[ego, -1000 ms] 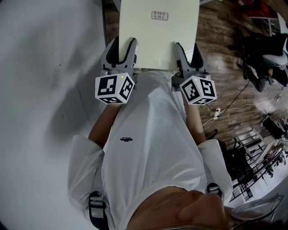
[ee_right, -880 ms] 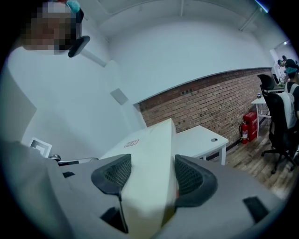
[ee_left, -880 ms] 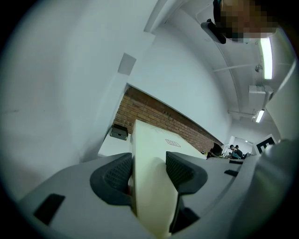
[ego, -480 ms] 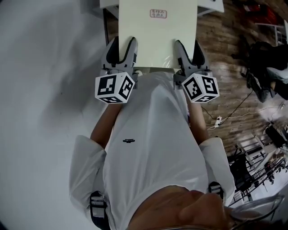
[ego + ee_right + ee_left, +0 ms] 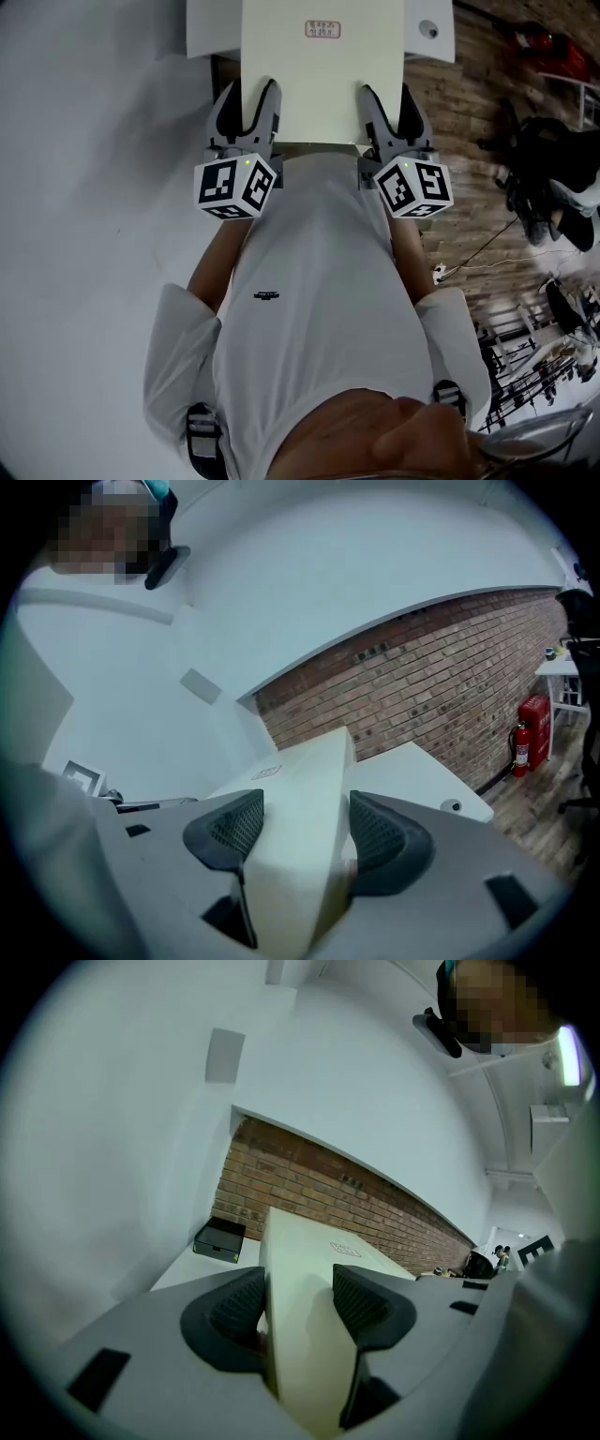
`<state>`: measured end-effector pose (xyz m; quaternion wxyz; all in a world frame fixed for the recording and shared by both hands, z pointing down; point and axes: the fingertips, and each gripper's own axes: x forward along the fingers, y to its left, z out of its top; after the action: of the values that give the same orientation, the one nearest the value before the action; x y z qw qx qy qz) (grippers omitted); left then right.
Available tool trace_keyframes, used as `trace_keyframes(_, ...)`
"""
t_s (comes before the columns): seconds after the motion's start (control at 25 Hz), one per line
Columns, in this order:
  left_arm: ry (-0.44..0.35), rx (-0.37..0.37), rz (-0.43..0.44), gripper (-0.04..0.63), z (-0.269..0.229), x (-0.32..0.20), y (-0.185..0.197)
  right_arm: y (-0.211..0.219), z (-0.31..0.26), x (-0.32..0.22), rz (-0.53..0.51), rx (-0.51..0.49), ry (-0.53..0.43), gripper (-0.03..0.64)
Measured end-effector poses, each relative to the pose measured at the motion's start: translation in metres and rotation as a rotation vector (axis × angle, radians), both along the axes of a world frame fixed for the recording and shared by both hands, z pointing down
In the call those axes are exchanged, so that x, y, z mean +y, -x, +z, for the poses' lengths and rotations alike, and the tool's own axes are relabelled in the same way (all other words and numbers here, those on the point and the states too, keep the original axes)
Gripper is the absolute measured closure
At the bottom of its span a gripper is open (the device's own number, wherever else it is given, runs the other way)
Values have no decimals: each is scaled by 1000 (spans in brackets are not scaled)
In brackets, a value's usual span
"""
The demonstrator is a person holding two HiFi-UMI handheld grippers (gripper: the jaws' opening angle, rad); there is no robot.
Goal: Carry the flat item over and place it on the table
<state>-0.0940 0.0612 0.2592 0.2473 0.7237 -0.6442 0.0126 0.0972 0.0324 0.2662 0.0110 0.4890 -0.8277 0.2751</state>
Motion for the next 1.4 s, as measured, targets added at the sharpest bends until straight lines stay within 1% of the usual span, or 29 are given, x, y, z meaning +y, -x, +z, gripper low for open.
trace_keyframes(0.12,-1,-10,-24,359,0,-34,-19,-18,2,-39,-24,-5,-2,330)
trace_keyframes(0.24,2,-19,-39,359,6,-54,-32,-30,9,-61,-33,-8,-2,330)
trace_keyframes(0.52,3,-23,-51,359,17,-85,-47,-46,20,-95,-43,-6,-4,330)
trace_keyframes(0.68,2,-19,-48,359,21,-120,-53,-51,25,-130,-41,-4,-6,330)
trace_keyframes(0.8,5,-18,-46,359,28,-148,-49,-47,33,-158,-42,-7,-5,330)
trace_keyframes(0.92,12,-20,-46,359,43,-166,-39,-37,49,-175,-38,-9,4,330)
trace_keyframes(1.08,35,-5,-43,359,76,-187,-26,-25,79,-195,-32,7,24,330)
trace_keyframes(1.4,51,16,-52,359,142,-237,-3,-3,142,-246,-35,34,37,330)
